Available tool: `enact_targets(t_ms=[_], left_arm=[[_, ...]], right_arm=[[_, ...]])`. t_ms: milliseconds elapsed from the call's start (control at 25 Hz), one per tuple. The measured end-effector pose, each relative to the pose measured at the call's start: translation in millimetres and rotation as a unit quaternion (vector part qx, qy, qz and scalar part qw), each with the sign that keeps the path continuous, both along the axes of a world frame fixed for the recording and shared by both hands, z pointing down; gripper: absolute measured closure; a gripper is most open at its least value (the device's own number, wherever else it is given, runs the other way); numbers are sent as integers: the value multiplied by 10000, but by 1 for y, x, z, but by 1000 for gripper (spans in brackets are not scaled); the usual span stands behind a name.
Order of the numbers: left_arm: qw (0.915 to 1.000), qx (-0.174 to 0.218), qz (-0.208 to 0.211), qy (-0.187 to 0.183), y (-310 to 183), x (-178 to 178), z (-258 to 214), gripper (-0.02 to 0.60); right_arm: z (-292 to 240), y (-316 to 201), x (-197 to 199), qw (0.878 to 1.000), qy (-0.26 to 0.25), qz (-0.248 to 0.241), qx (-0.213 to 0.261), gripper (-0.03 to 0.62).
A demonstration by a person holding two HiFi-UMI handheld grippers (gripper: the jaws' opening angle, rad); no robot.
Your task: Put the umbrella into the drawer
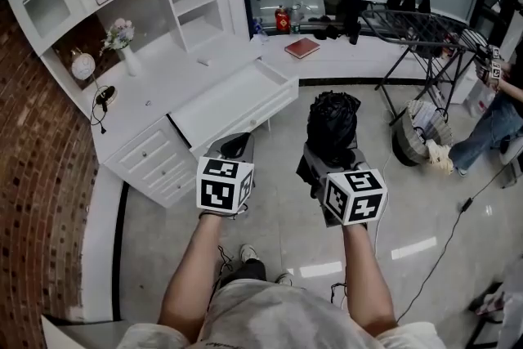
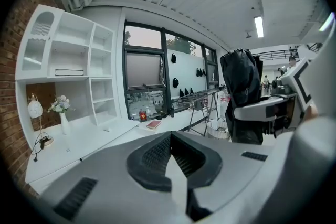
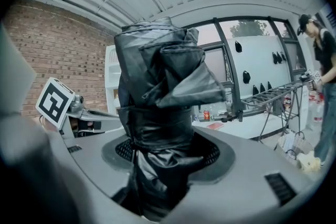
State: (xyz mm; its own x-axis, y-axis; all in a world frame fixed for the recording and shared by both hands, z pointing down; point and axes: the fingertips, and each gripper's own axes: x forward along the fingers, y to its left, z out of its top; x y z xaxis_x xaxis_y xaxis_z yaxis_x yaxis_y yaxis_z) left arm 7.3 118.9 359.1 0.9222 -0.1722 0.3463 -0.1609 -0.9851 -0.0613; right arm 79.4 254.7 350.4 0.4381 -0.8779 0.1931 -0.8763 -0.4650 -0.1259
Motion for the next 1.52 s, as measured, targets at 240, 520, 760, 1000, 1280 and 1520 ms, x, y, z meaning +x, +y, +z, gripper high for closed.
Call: enact_targets(t_ms=[240, 520, 760, 1000, 1280, 1520], left_arm=[[9997, -87, -247, 28, -25, 5, 7, 584], [9990, -148, -417, -2, -65, 22, 19, 584], [9979, -259, -591, 16, -117, 47, 27, 584], [9964, -413, -738, 29, -187, 70, 31, 584], [9952, -462, -864, 51, -265, 94, 29, 584], [9942, -498, -948, 38, -312, 103, 31, 584]], right_arm=[[8, -23, 12, 9998, -11, -187, -60, 342], [17, -67, 33, 9993, -30, -368, -100, 341], [25, -116, 62, 9985, -79, -505, -169, 341], [26, -185, 89, 9978, -104, -599, -268, 341], [26, -256, 118, 9971, -126, -671, -343, 341], [27, -304, 131, 9966, -178, -727, -351, 341]])
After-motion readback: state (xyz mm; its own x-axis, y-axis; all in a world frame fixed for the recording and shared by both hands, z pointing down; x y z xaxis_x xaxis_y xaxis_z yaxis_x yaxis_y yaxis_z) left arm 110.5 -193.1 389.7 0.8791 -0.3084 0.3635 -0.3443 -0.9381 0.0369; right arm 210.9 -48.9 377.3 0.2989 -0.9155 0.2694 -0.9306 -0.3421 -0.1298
